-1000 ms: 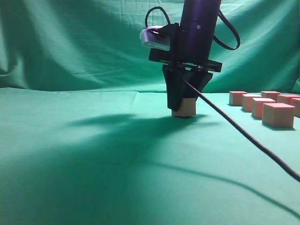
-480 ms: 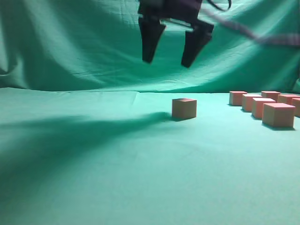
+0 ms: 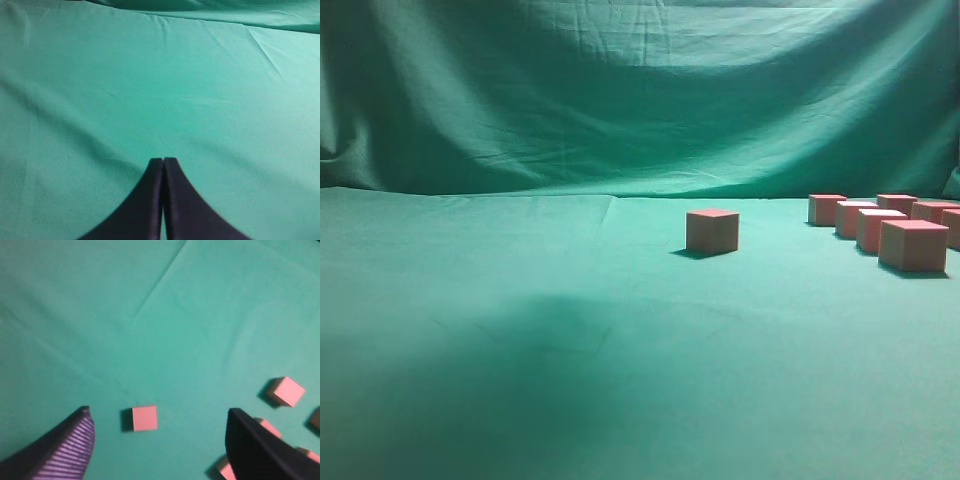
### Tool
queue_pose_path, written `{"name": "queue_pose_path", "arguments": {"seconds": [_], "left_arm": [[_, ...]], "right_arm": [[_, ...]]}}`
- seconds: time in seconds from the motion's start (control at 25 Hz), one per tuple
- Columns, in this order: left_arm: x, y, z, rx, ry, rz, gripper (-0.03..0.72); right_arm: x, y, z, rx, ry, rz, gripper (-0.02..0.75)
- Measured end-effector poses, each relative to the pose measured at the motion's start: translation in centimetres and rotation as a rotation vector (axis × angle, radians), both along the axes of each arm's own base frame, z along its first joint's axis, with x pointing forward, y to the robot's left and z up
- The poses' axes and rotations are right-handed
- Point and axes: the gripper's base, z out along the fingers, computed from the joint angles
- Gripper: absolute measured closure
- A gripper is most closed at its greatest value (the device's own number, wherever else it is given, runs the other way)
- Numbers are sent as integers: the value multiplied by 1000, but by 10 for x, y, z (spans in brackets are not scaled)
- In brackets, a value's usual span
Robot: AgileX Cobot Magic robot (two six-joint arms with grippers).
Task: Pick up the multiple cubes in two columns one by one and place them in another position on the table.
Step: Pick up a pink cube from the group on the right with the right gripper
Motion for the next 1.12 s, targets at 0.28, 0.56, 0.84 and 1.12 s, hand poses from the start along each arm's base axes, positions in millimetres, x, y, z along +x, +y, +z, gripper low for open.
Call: {"name": "queue_pose_path", "arguments": {"seconds": [0.28,0.56,0.84,1.12], "left_arm": [[0,0,0,0,0,0,688],[0,0,0,0,0,0,688],[0,0,0,0,0,0,688],[0,0,0,0,0,0,688]], "right_arm": [[-53,-62,-3,-64,70,-146,190],[-84,-141,-50,-114,245,-412,190],[-101,-172,-121,-114,313,-543,242],[-104,-172,-162,-74,227,-543,242]]}}
